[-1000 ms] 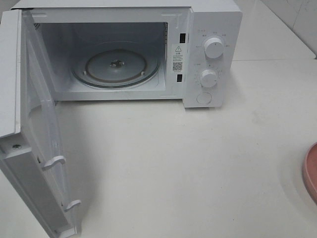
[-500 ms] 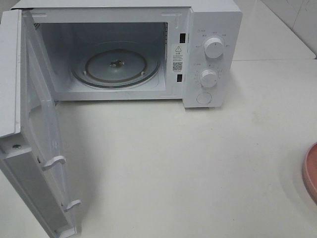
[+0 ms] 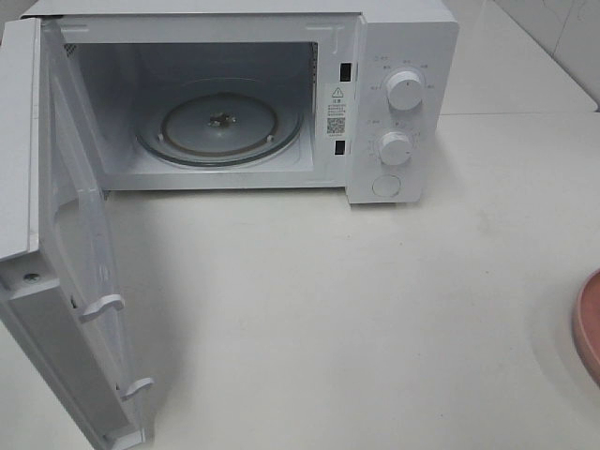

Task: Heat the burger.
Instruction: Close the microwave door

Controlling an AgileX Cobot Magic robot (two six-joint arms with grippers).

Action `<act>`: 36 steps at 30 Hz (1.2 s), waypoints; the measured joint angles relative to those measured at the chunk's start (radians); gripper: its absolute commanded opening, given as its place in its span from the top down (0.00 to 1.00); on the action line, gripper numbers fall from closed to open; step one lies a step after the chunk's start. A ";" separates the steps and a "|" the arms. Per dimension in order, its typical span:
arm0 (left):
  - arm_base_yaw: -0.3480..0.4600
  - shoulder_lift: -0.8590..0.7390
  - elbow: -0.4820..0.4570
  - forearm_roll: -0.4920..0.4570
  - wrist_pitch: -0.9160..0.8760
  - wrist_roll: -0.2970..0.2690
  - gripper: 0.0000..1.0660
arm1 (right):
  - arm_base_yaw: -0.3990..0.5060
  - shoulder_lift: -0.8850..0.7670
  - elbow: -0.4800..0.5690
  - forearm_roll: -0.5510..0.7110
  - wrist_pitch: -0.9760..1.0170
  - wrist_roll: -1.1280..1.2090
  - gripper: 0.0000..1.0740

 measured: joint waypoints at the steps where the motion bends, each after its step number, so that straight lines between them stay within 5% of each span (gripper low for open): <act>1: 0.000 0.026 -0.007 0.013 -0.036 0.000 0.17 | 0.000 0.000 0.000 0.000 0.000 0.000 0.29; 3: 0.000 0.061 -0.009 0.033 -0.077 0.000 0.22 | 0.000 0.000 0.000 0.000 0.000 0.000 0.29; 4: 0.000 0.078 -0.009 0.046 -0.099 0.000 0.36 | 0.000 0.000 0.000 0.000 0.000 0.000 0.29; 5: 0.000 0.078 -0.009 0.046 -0.099 0.000 0.36 | 0.000 0.000 0.000 0.000 0.000 0.000 0.29; 6: 0.000 0.122 -0.009 0.066 -0.130 -0.001 0.53 | 0.000 0.000 0.000 0.000 0.000 0.000 0.29; 7: 0.000 0.122 -0.009 0.066 -0.130 -0.001 0.53 | 0.000 0.000 0.000 0.000 0.000 0.000 0.29; 8: 0.000 0.145 -0.009 0.073 -0.142 -0.001 0.62 | 0.000 0.000 0.000 0.000 0.000 0.000 0.29; 9: 0.000 0.188 -0.009 0.083 -0.161 -0.001 0.86 | 0.000 0.000 0.000 0.000 0.000 0.000 0.29; 10: 0.000 0.213 -0.007 0.083 -0.171 -0.001 0.95 | 0.000 0.000 0.000 0.000 0.000 0.000 0.29; 19: 0.000 0.414 0.081 0.110 -0.406 -0.001 1.00 | 0.000 0.000 0.000 0.000 0.000 0.000 0.29; 29: 0.000 0.661 0.283 0.111 -1.116 -0.001 1.00 | 0.000 0.000 0.000 0.000 0.000 0.000 0.29; 36: 0.000 0.841 0.294 0.112 -1.329 -0.001 1.00 | 0.000 0.000 0.000 0.000 0.000 0.000 0.29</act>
